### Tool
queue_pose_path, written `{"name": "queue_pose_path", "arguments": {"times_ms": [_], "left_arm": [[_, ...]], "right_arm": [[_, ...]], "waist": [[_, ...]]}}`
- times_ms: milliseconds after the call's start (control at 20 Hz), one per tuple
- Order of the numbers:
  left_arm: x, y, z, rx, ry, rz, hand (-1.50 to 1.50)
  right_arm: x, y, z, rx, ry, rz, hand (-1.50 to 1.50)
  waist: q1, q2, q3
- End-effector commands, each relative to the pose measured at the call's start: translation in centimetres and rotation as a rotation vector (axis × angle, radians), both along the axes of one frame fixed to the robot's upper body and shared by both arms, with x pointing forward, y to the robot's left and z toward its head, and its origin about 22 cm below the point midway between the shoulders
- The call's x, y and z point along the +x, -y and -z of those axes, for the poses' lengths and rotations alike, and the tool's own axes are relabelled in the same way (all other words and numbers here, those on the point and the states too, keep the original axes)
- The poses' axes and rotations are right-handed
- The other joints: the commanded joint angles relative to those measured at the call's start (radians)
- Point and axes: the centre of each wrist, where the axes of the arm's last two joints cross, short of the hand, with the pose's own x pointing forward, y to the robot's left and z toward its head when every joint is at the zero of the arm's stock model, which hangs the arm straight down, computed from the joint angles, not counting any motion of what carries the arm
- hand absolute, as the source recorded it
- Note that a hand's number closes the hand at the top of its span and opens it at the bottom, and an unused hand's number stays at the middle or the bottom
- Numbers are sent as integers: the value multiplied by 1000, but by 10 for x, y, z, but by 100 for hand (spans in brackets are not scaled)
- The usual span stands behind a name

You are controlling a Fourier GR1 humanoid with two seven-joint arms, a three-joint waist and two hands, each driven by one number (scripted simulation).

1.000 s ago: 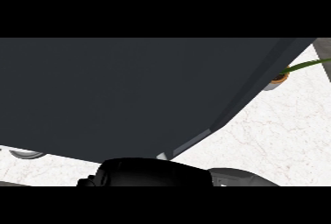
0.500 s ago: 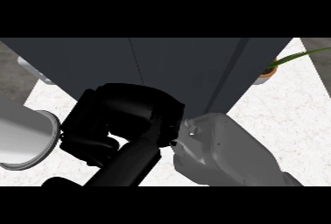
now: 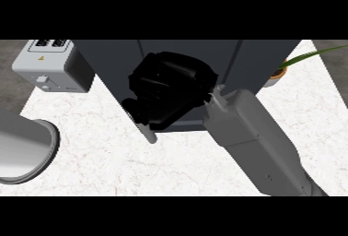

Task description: Pick up the bottled water, place it into the cabinet and close the cabinet

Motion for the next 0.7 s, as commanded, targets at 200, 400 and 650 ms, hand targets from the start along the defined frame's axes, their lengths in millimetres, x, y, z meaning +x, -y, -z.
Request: {"name": "queue_pose_path", "arguments": {"times_ms": [200, 400, 650], "left_arm": [[-5, 6, 7, -29, 39, 31, -150], [7, 2, -5, -37, 36, 42, -150], [5, 1, -3, -25, 33, 40, -150]], "right_arm": [[40, 23, 5, 48, 110, 131, 150], [47, 17, 2, 42, 175, 175, 150], [54, 19, -13, 88, 254, 240, -150]], "waist": [[-4, 2, 0], [-8, 4, 0], [-3, 4, 0]]}}
